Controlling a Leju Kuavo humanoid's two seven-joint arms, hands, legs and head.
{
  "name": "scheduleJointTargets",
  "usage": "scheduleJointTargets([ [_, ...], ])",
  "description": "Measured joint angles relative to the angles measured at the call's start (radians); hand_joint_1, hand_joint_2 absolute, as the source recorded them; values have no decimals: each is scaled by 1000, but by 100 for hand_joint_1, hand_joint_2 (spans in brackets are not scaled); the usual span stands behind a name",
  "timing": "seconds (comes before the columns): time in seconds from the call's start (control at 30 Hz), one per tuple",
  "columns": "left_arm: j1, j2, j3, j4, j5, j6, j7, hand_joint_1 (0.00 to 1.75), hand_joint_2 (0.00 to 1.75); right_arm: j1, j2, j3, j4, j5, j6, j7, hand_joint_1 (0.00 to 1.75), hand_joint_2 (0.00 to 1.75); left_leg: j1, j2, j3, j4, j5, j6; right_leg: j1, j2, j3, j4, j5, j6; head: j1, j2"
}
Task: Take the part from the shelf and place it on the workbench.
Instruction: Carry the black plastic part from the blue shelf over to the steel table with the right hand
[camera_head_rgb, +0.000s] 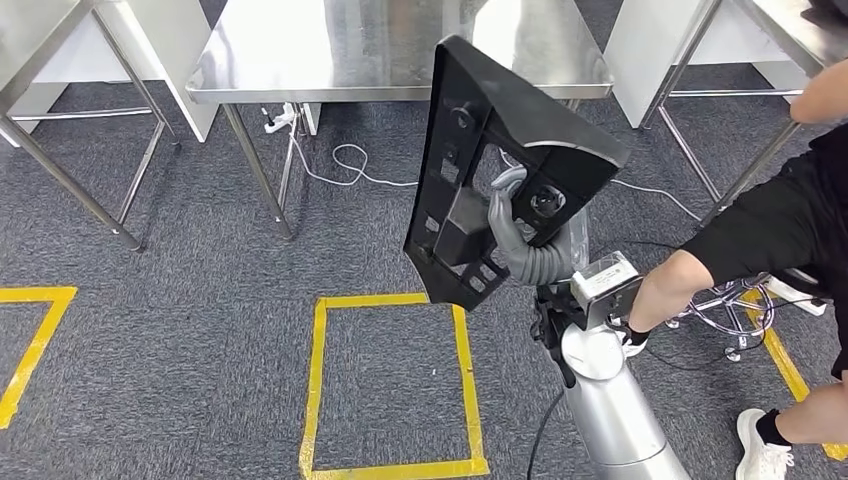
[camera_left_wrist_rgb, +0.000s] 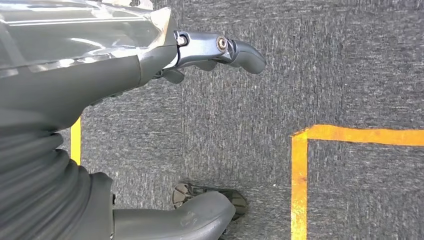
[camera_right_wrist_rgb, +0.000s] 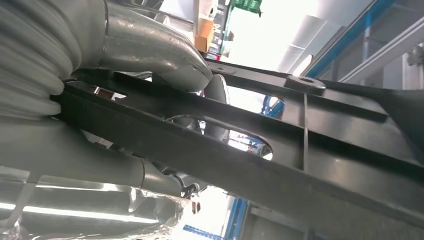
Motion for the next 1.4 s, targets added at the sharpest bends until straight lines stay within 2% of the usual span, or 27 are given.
scheduleJointTargets([
  [0.03,1,0,0,0,0,-1,0,0,175,1,0,1,1,0,0,1,175,175,1,-2,11,1,-9,-3,-2,0,-19,4,2,10,0,0],
  [0.07,2,-1,0,0,0,-1,0,0,175,2,-1,1,1,0,0,1,175,175,2,-3,24,2,-20,-7,-5,-1,-20,-30,23,22,0,0],
  [0.13,3,-2,0,0,0,-2,0,0,175,2,-1,2,2,0,0,2,175,175,4,-5,49,5,-45,-18,-10,-5,12,-160,107,48,2,0],
  [0.17,3,-2,0,0,0,-2,-1,0,175,1,-1,2,3,0,0,2,175,175,3,-6,58,7,-57,-24,-10,-9,28,-214,137,48,2,0],
  [0.2,2,-2,0,0,0,-2,-1,0,175,0,-1,3,4,0,0,2,175,175,2,-5,62,9,-68,-31,-7,-12,40,-247,159,40,2,0],
  [0.23,2,-2,0,0,0,-2,-2,0,175,-1,-1,4,6,-1,0,3,175,175,0,-3,65,11,-74,-37,-5,-14,44,-256,165,24,1,0],
  [0.27,1,-1,0,0,-1,-2,-4,0,175,-3,0,4,6,-1,0,4,175,175,0,-2,66,14,-77,-41,-3,-13,47,-257,158,7,0,0],
  [0.33,-1,-2,0,0,-3,-3,-6,0,175,-5,0,5,6,-2,1,4,175,175,3,3,44,59,-69,-49,-10,-8,58,-260,154,-12,-1,0],
  [0.4,-2,-2,-1,1,-5,-4,-9,0,175,-8,1,5,7,-5,2,0,175,175,8,5,-30,171,-67,-59,-13,-6,77,-262,142,-27,-2,0],
  [0.47,-1,-2,-1,1,-6,-5,-11,0,175,-9,0,5,9,-8,3,-4,175,175,12,5,-120,290,-108,-71,-12,-5,96,-263,123,-36,-3,0],
  [0.53,1,-1,-1,1,-6,-5,-11,0,175,-9,0,5,14,-10,3,-6,175,175,16,6,-179,325,-151,-77,-11,-2,122,-263,102,-35,-2,0],
  [0.57,2,-1,-1,1,-5,-6,-11,0,175,-9,1,5,17,-10,4,-7,175,175,16,6,-187,300,-145,-76,-11,-1,138,-263,90,-34,-3,0],
  [0.6,2,-1,-1,1,-4,-6,-11,0,175,-12,2,5,21,-11,4,-7,175,175,17,6,-181,248,-112,-73,-11,-1,155,-264,78,-32,-3,0],
  [0.7,2,1,-1,1,2,-8,-11,0,175,-32,7,7,39,-16,7,-9,175,175,10,5,-141,81,37,-51,-7,2,192,-267,43,-20,-3,0],
  [0.73,2,1,-1,1,4,-8,-11,0,175,-41,10,8,46,-17,8,-10,175,175,7,4,-131,58,57,-43,-4,4,204,-268,37,-13,-3,0],
  [0.8,0,1,-1,1,6,-7,-10,0,175,-56,14,10,57,-19,9,-11,175,175,3,3,-109,46,54,-30,3,8,217,-259,38,8,-3,0],
  [0.83,-2,0,-1,1,7,-7,-11,0,175,-61,15,11,60,-19,10,-11,175,175,3,2,-94,39,52,-23,4,8,212,-237,45,16,-3,0],
  [0.9,-4,-1,-1,0,8,-7,-11,0,175,-70,16,13,68,-20,10,-12,175,175,4,-1,-69,31,43,-11,4,7,157,-143,45,19,-1,0],
  [1.0,-5,-1,-1,0,10,-4,-10,0,175,-76,16,15,80,-21,10,-12,175,175,3,-5,-43,30,17,0,3,6,25,15,-25,1,-1,0],
  [1.07,-4,-2,-1,1,10,-4,-10,0,175,-76,16,15,86,-21,10,-12,175,175,1,-11,-18,30,-5,-1,3,6,-16,7,-60,1,0,0],
  [1.1,-4,-3,-1,1,10,-3,-9,0,175,-77,16,15,89,-20,10,-12,175,175,-1,-13,-2,30,-17,-2,4,6,-15,-40,-44,9,0,0],
  [1.17,-5,-7,-1,1,10,-2,-5,0,175,-78,16,15,94,-18,10,-12,175,175,-6,-16,27,31,-44,-5,5,3,5,-168,57,31,0,0],
  [1.2,-5,-8,-1,1,11,-1,-3,0,175,-79,16,15,96,-15,10,-11,175,175,-9,-17,37,31,-57,-9,6,1,16,-216,106,32,0,0],
  [1.23,-6,-9,-1,1,12,0,-1,0,175,-80,18,15,98,-12,10,-9,175,175,-10,-18,46,29,-68,-15,8,-1,27,-244,144,26,0,0],
  [1.27,-6,-9,-1,1,14,1,1,0,175,-82,20,15,100,-8,10,-8,175,175,-12,-18,54,35,-74,-20,7,-1,36,-253,161,13,0,0],
  [1.33,-7,-9,0,1,18,6,5,0,175,-86,27,15,101,3,11,-3,175,175,-10,-15,54,58,-74,-28,1,3,60,-260,164,-14,-1,0],
  [1.4,-9,-10,2,1,24,10,9,0,175,-95,38,16,101,15,13,6,175,175,-5,-9,12,139,-73,-38,-6,4,82,-265,153,-33,-4,0],
])
